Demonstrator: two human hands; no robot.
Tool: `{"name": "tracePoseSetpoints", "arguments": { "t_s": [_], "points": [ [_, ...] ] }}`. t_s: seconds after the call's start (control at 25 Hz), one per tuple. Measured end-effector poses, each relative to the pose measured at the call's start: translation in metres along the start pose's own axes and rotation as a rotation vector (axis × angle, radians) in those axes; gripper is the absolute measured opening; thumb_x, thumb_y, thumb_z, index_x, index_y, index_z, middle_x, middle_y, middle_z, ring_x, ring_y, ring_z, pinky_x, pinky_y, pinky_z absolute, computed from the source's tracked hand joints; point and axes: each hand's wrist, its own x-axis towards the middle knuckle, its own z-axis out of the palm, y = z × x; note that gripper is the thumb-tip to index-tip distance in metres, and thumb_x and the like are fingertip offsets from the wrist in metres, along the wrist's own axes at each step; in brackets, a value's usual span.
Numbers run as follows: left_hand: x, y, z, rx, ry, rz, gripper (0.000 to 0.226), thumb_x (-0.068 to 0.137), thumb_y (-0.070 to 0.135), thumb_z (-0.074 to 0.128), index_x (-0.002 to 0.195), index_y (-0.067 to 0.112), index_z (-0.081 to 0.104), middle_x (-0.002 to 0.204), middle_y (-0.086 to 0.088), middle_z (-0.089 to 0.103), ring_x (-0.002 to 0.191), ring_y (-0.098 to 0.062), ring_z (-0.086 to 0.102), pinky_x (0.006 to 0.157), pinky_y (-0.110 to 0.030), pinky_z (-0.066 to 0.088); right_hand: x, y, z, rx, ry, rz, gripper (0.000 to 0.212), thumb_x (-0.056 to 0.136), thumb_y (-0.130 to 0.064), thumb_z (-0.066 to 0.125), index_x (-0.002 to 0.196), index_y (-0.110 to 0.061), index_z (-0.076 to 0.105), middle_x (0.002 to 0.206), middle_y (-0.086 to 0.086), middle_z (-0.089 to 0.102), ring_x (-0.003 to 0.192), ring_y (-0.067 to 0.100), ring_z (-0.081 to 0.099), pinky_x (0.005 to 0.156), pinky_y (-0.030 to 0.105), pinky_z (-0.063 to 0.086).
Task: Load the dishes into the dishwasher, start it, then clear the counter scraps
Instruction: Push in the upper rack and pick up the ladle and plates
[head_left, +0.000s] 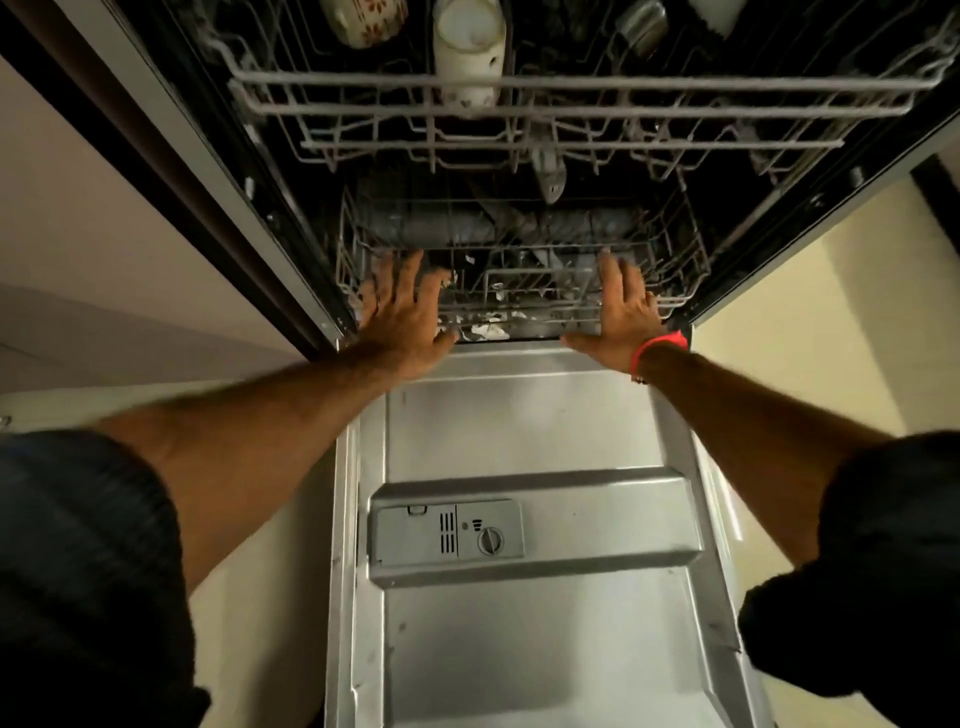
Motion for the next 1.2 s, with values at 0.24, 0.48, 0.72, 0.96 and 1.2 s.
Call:
{"name": "tracePoseSetpoints", "arguments": {
  "t_s": [0.24,0.48,0.72,0.96,1.2],
  "points": [
    [0.012,-0.008,0.063,0.143,0.130,-0.016,0.064,0.098,0.051,0.051,0.151,0.020,0.034,0.154,-0.013,0.040,0.144,-0.038,0.030,0.121,-0.055,0.018,0.018,0.024,0.052,-0.257,0.059,0.018,0.083,0.089,-0.060,0.055,0.149,-0.011,0.028,0.151,0.018,0.033,0.142,0.041,0.023,0.117,0.057,0.018],
    [-0.051,0.007,0.073,0.131,0.162,-0.003,0.055,0.101,0.050,0.046,0.148,0.022,0.042,0.144,-0.007,0.052,0.135,-0.032,0.042,0.117,-0.049,0.029,-0.038,0.019,0.073,-0.313,0.061,0.148,0.056,0.098,-0.057,0.037,0.138,-0.020,0.046,0.144,0.006,0.046,0.139,0.034,0.032,0.111,0.072,0.008],
    [-0.122,0.025,0.061,0.022,0.040,-0.005,0.051,0.098,0.029,0.060,0.146,0.027,0.044,0.140,0.000,0.059,0.128,-0.026,0.055,0.113,-0.045,0.037,-0.108,0.028,0.068,-0.268,0.001,0.055,0.035,0.101,-0.043,0.045,0.112,-0.017,0.066,0.114,0.010,0.068,0.109,0.036,0.060,0.105,0.046,0.039],
    [-0.232,0.059,0.073,-0.085,-0.119,-0.091,0.055,0.100,0.026,0.057,0.151,0.029,0.038,0.144,-0.003,0.056,0.130,-0.030,0.054,0.108,-0.049,0.047,-0.213,0.048,0.093,-0.266,-0.105,0.022,0.036,0.098,-0.051,0.047,0.110,-0.026,0.068,0.111,0.008,0.070,0.102,0.033,0.065,0.086,0.037,0.050],
    [-0.346,0.093,0.099,0.001,-0.258,-0.143,0.064,0.093,0.028,0.070,0.148,0.034,0.037,0.136,-0.001,0.062,0.121,-0.025,0.062,0.100,-0.043,0.054,-0.336,0.057,0.126,-0.204,-0.146,0.073,0.033,0.093,-0.052,0.056,0.103,-0.027,0.074,0.104,0.005,0.074,0.096,0.033,0.068,0.078,0.036,0.051]
  ]
}}
